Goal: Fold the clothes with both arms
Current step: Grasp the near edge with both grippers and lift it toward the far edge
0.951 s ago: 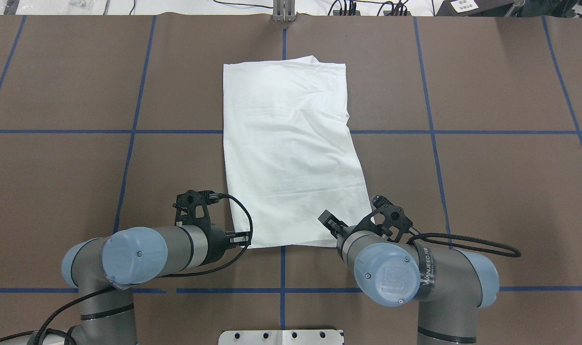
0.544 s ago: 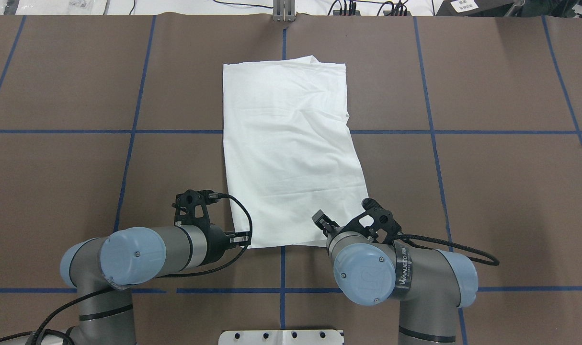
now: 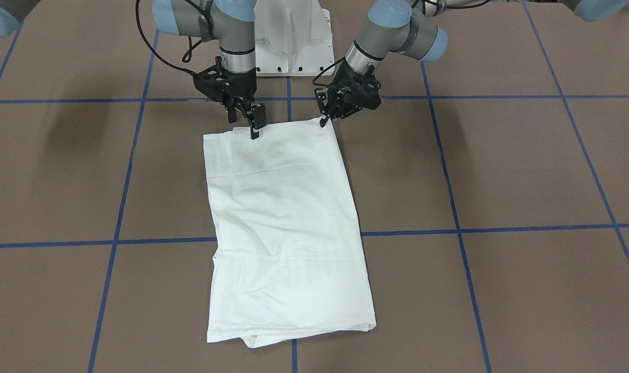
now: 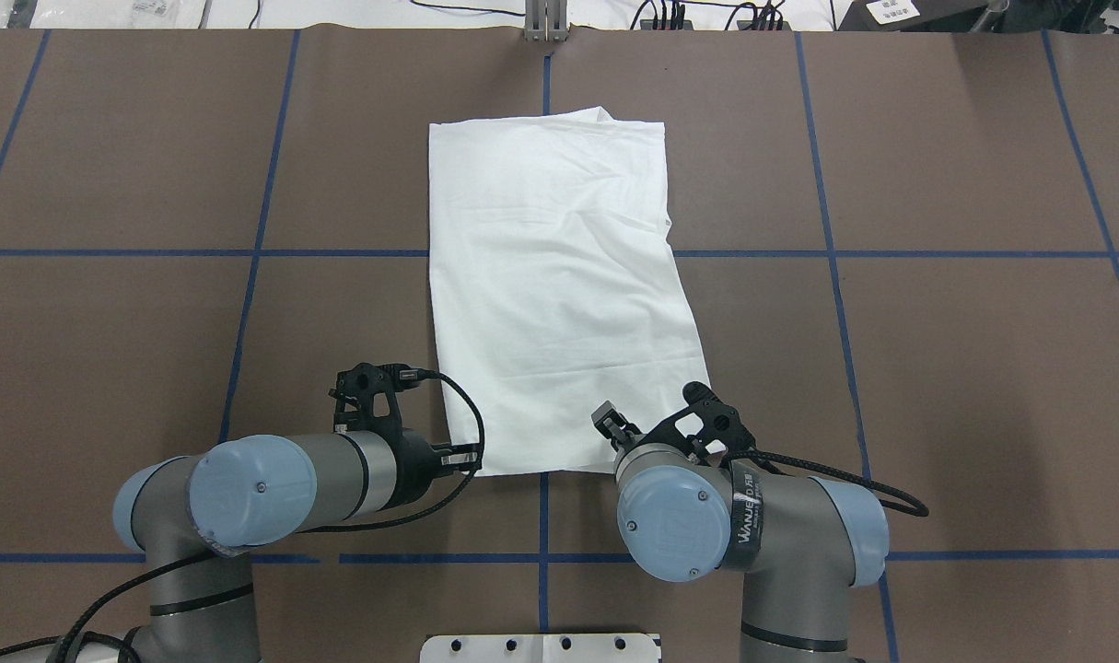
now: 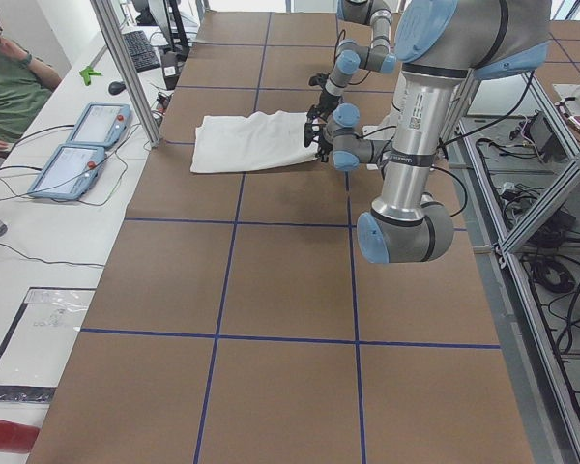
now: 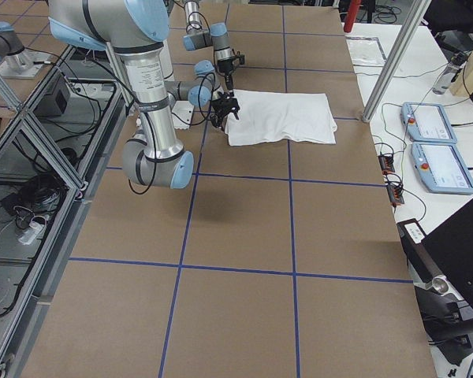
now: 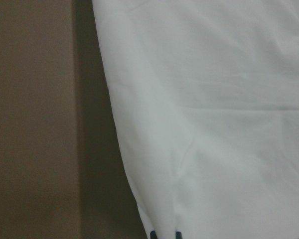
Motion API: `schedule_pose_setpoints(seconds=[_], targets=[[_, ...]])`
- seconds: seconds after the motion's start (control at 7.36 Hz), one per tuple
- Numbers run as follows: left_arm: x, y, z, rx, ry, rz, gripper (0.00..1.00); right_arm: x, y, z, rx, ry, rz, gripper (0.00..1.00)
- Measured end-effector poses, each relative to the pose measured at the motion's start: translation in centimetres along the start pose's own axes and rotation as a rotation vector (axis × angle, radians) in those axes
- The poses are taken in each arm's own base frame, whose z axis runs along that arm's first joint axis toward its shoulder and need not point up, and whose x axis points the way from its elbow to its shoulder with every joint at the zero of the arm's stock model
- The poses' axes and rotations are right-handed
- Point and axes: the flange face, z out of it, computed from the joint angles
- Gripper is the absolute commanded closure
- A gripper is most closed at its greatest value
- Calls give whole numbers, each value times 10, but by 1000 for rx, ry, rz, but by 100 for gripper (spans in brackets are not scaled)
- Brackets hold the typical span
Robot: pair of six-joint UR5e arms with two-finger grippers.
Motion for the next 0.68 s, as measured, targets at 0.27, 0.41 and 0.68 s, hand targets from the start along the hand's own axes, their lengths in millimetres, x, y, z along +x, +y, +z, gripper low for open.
schedule_pose_setpoints(seconds=[0.27, 0.41, 0.68], targets=[[0, 0, 0, 0, 0, 0, 100, 0, -1, 3, 7, 3, 1, 4], [0, 0, 0, 0, 0, 0, 100, -1, 0, 7, 14, 5, 0, 4], [0, 0, 0, 0, 1, 0, 100, -4, 4, 13, 25, 9, -2, 58]])
